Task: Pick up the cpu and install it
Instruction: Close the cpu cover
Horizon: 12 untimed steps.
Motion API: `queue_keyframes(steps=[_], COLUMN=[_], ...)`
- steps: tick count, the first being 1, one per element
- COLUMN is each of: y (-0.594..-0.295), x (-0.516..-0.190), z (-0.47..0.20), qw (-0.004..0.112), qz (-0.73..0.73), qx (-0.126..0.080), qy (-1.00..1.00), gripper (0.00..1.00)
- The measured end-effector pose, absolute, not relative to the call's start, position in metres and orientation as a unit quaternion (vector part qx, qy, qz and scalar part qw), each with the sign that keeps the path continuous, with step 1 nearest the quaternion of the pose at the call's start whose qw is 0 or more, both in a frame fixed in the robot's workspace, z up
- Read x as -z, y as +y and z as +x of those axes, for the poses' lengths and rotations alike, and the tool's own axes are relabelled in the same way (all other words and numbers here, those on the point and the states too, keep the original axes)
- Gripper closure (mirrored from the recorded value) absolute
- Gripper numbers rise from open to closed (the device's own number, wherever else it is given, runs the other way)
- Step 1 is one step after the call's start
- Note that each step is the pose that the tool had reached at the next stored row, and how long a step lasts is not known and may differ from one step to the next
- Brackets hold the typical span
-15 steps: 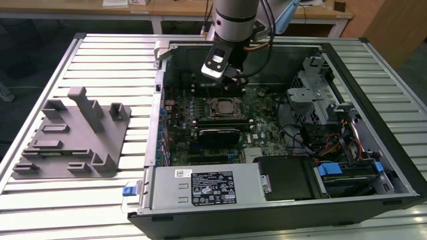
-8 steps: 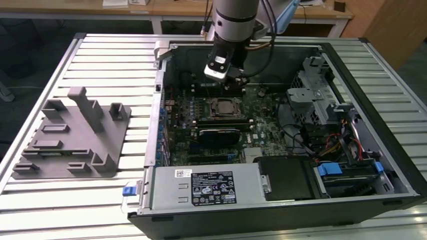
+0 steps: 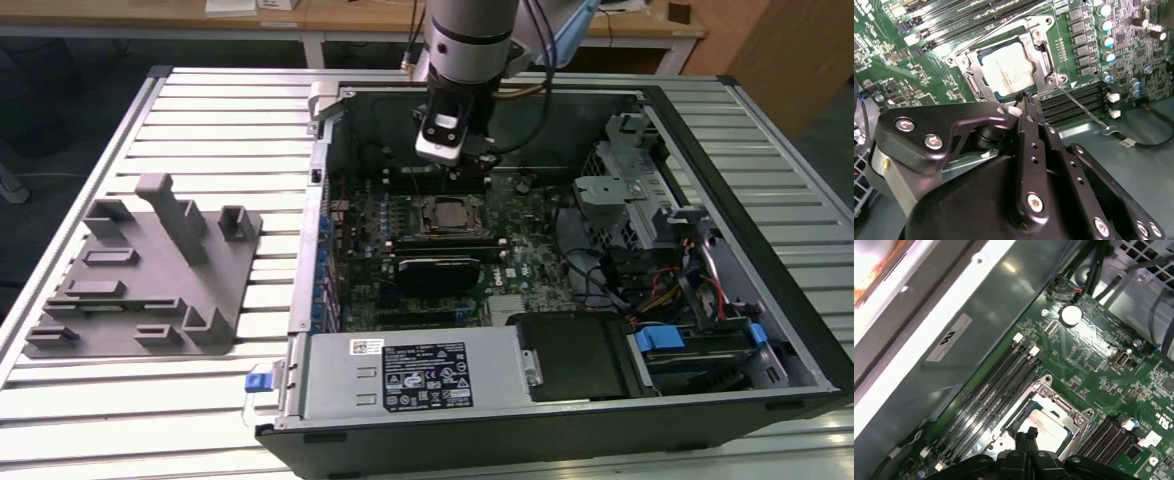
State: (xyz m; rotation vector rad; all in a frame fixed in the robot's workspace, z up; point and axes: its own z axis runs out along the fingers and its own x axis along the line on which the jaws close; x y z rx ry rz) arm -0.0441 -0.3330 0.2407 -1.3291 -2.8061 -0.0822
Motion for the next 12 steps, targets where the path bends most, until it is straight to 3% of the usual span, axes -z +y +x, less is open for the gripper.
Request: queue_keyframes(steps=[12], y=[-0.3330], x=[-0.2406], z=[-0.0441], qw=[0.019], qz=[-0.368], qx=[0.025], qy=[-0.929], gripper=[0.89])
